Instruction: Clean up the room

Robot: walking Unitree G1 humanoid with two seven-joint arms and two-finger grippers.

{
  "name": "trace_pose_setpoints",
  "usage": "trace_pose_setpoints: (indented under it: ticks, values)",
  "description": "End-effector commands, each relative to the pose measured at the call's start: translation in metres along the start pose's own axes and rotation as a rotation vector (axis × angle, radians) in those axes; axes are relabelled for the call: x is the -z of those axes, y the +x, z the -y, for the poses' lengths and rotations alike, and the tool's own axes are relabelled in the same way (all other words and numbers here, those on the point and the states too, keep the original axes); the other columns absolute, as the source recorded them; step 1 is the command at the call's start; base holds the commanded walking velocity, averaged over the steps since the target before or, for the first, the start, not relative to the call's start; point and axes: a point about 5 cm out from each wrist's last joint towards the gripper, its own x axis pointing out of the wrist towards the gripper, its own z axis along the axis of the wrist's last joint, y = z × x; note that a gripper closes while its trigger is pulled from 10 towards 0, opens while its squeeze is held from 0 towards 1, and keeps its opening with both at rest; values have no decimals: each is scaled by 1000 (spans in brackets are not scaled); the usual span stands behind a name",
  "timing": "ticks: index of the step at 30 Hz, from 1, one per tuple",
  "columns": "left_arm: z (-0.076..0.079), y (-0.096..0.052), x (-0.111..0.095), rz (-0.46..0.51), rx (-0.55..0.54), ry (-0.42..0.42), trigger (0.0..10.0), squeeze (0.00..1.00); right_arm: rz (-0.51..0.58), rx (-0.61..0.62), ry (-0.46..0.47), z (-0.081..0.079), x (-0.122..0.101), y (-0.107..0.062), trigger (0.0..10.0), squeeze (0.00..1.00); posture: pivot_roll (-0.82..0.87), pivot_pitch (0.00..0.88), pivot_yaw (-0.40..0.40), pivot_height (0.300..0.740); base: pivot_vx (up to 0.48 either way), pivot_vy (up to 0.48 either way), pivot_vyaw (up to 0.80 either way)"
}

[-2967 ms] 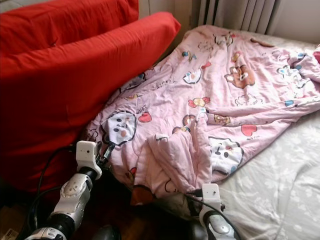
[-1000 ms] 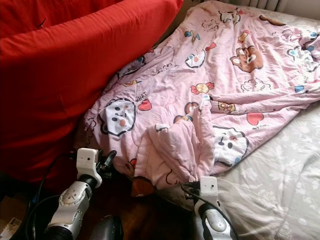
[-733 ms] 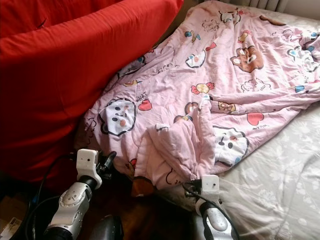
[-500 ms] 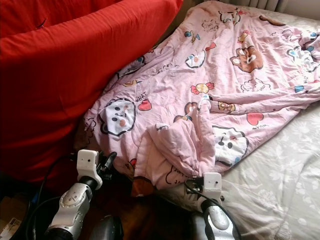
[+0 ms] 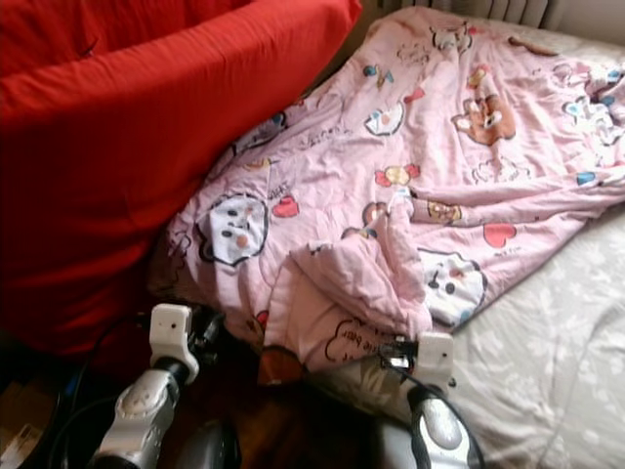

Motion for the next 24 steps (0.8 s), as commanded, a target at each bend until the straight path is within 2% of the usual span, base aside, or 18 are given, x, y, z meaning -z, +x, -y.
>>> trace_pose_setpoints:
  ticks: [1,15,24]
  values:
    - [-3,-3,8,-30,-11,5,10000,0,-8,5,14,-1,2,-1,10000,0,-54,160,49,652,0,0,0]
    - [-4,4,6,-37,-16,-6,10000,0,19,23,22,4,-10,7,10000,0,-65,118,47,740,0,0,0]
    - [-3,9,3,-24,-21,-11,10000,0,25,23,20,4,-14,11,10000,0,-60,92,38,740,0,0,0]
